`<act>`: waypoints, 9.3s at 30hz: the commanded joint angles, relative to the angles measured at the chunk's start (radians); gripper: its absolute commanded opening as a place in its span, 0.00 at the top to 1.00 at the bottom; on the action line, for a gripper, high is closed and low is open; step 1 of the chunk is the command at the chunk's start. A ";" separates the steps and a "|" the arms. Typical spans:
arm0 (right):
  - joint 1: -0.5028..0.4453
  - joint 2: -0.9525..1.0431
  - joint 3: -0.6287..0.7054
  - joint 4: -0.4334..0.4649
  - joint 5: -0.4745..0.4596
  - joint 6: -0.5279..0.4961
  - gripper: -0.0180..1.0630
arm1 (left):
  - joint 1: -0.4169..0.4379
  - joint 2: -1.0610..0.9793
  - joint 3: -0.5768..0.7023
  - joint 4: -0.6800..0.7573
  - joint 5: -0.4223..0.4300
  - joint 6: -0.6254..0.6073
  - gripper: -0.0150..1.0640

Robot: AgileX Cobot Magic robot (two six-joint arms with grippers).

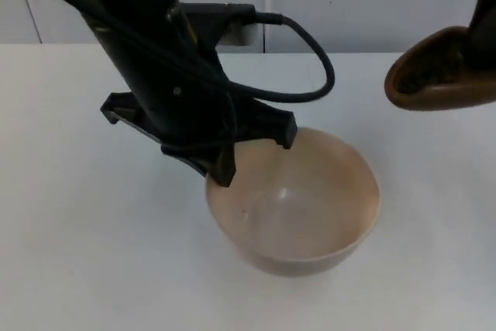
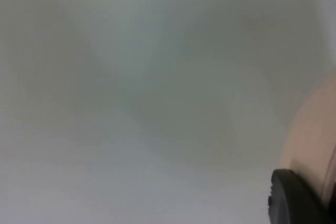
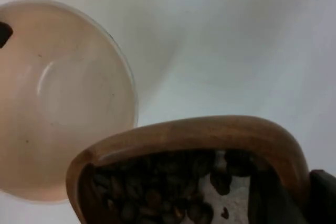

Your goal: Pick up the bowl with the left hand and pour the coffee beans from the cup into the bowl with the right hand.

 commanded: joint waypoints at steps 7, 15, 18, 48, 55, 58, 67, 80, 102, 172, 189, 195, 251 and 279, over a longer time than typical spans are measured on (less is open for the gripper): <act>0.109 -0.014 0.001 -0.139 -0.018 0.088 0.98 | -0.054 -0.008 -0.006 0.109 -0.002 -0.100 0.99; 0.245 -0.014 0.001 -0.348 -0.022 0.219 0.98 | -0.053 -0.008 -0.006 0.103 -0.004 -0.100 0.99; 0.290 -0.014 0.001 -0.413 -0.022 0.262 0.98 | -0.053 -0.008 -0.006 0.103 -0.004 -0.100 0.99; 0.609 0.061 0.001 -0.983 0.015 0.438 0.98 | -0.053 -0.008 -0.006 0.103 -0.006 -0.100 0.99; 0.642 0.062 0.001 -1.019 0.050 0.438 0.98 | -0.053 -0.008 -0.006 0.103 -0.012 -0.100 0.99; 0.642 0.062 0.001 -1.019 0.061 0.442 0.98 | -0.053 -0.008 -0.006 0.103 -0.012 -0.100 0.99; 0.666 0.067 0.001 -1.075 0.078 0.483 0.98 | -0.053 -0.008 -0.006 0.093 -0.012 -0.100 0.99; 0.753 0.139 0.001 -1.189 0.078 0.525 0.98 | -0.053 -0.008 -0.006 0.091 -0.012 -0.100 0.99; 0.740 0.166 0.001 -1.212 0.078 0.542 0.98 | -0.053 -0.008 -0.006 0.091 -0.020 -0.100 0.99; -0.033 0.017 0.001 0.075 -0.111 -0.190 0.98 | -0.013 -0.008 -0.006 0.095 -0.045 -0.095 0.99; -0.118 0.056 0.203 0.148 -0.480 -0.105 0.98 | 0.223 -0.006 0.000 -0.056 -0.077 0.113 0.99; -0.118 0.125 0.236 0.148 -0.563 -0.077 0.98 | 0.266 0.030 0.002 -0.056 -0.077 0.146 0.99; -0.116 0.262 0.234 0.168 -0.745 -0.012 0.33 | 0.266 0.033 0.003 -0.039 -0.138 0.183 0.17; -0.116 -0.472 0.258 0.168 -0.451 -0.112 0.33 | 0.266 -0.626 0.003 -0.039 -0.026 0.190 0.17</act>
